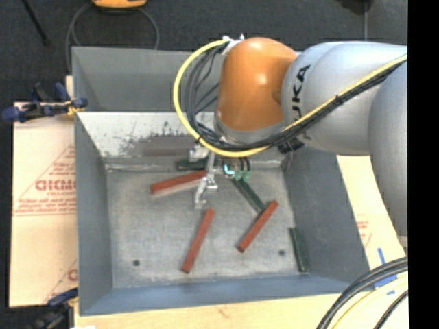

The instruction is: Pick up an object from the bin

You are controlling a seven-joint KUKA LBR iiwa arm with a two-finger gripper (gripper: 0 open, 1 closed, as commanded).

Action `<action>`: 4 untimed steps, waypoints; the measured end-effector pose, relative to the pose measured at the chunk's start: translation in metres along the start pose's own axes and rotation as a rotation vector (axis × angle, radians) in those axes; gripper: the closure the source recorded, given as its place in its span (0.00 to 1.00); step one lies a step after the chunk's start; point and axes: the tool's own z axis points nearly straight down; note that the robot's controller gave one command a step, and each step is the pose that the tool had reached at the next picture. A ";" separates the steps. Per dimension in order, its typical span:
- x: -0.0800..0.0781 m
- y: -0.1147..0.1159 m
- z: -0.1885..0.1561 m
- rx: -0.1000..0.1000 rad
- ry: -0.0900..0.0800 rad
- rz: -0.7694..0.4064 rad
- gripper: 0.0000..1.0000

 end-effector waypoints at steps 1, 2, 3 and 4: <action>-0.002 0.000 -0.005 -0.001 -0.008 0.002 0.00; -0.015 -0.003 0.041 0.001 -0.016 -0.054 0.00; -0.018 -0.004 0.056 0.002 -0.015 -0.065 0.00; -0.008 -0.023 0.080 0.002 0.001 -0.196 0.00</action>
Offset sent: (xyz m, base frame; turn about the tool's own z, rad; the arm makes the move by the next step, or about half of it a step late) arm 0.0295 -0.0073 -0.1214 -0.1398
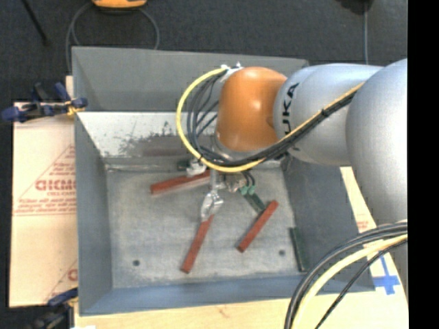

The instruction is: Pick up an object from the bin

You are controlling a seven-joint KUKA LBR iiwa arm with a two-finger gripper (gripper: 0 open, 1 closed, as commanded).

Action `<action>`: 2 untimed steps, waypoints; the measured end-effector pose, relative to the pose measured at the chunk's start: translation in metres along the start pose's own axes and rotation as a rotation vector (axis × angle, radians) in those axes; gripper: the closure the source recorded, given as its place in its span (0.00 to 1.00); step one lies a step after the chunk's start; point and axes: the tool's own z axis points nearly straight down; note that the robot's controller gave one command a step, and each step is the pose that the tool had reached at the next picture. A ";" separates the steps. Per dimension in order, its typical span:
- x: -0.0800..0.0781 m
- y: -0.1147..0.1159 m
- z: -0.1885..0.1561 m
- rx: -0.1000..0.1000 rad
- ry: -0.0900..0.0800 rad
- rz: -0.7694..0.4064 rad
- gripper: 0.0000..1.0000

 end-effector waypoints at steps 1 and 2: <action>-0.026 0.008 0.012 0.006 -0.017 -0.217 0.00; -0.049 0.040 0.031 0.002 -0.012 0.052 1.00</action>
Offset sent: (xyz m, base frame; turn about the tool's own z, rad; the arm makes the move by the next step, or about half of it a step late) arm 0.0347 0.0506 -0.0409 0.0511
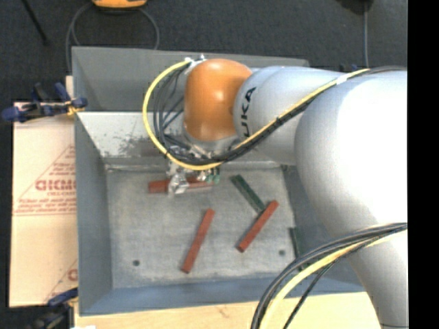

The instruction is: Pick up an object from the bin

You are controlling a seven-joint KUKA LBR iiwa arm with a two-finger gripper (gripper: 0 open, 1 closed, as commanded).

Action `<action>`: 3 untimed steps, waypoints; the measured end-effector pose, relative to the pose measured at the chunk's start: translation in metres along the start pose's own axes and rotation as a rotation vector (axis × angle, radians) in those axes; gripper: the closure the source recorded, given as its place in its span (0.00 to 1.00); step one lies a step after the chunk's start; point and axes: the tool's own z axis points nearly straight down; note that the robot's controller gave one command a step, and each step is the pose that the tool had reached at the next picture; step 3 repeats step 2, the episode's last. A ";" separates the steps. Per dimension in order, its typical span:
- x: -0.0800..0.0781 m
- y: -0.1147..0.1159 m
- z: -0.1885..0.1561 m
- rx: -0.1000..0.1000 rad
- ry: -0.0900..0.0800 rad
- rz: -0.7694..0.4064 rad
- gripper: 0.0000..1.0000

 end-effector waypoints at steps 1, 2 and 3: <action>0.000 0.000 0.000 -0.001 -0.001 0.000 1.00; 0.014 0.018 -0.194 -0.003 -0.003 0.068 1.00; 0.014 0.018 -0.194 -0.003 -0.003 0.068 1.00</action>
Offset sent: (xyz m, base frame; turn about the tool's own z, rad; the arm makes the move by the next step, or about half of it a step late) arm -0.0199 0.0164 0.1879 0.0708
